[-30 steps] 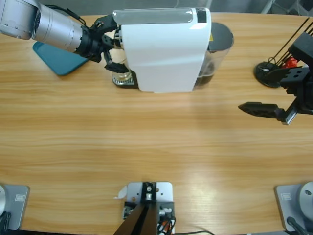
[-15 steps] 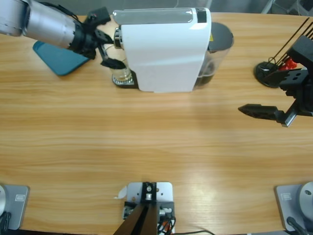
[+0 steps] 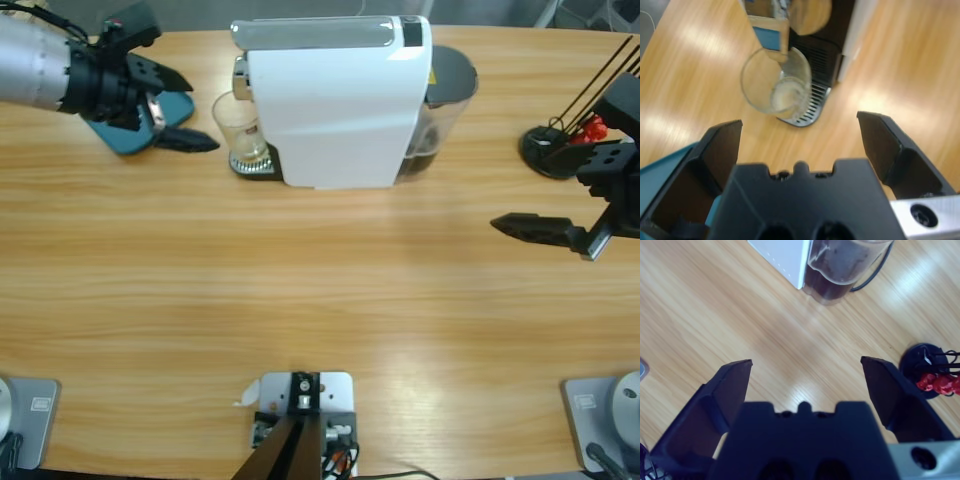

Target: Pour coffee

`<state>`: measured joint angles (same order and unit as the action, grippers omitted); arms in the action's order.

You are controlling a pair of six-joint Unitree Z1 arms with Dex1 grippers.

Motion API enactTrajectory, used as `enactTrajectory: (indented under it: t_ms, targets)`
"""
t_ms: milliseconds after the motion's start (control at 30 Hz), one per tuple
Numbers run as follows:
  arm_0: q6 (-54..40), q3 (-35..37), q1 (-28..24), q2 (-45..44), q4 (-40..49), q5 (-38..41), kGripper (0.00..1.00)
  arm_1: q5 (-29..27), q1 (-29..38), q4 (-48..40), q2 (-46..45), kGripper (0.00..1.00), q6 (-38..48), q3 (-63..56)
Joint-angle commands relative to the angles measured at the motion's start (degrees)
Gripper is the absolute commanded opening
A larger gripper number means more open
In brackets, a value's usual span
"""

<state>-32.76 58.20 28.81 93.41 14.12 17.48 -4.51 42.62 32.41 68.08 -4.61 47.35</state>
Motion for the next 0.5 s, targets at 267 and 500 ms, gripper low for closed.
enactTrajectory:
  t_ms: [267, 500]
  targets:
    - [15.01, -17.35, 2.10, -17.70, 0.17, -4.38, 1.000, -7.99, -0.52, 1.12, -5.76, 0.987, 3.73, 0.08]
    - [15.80, -19.97, -4.36, -22.31, -5.24, -1.58, 1.000, -9.87, -0.56, -3.81, -1.84, 0.926, 2.82, 4.10]
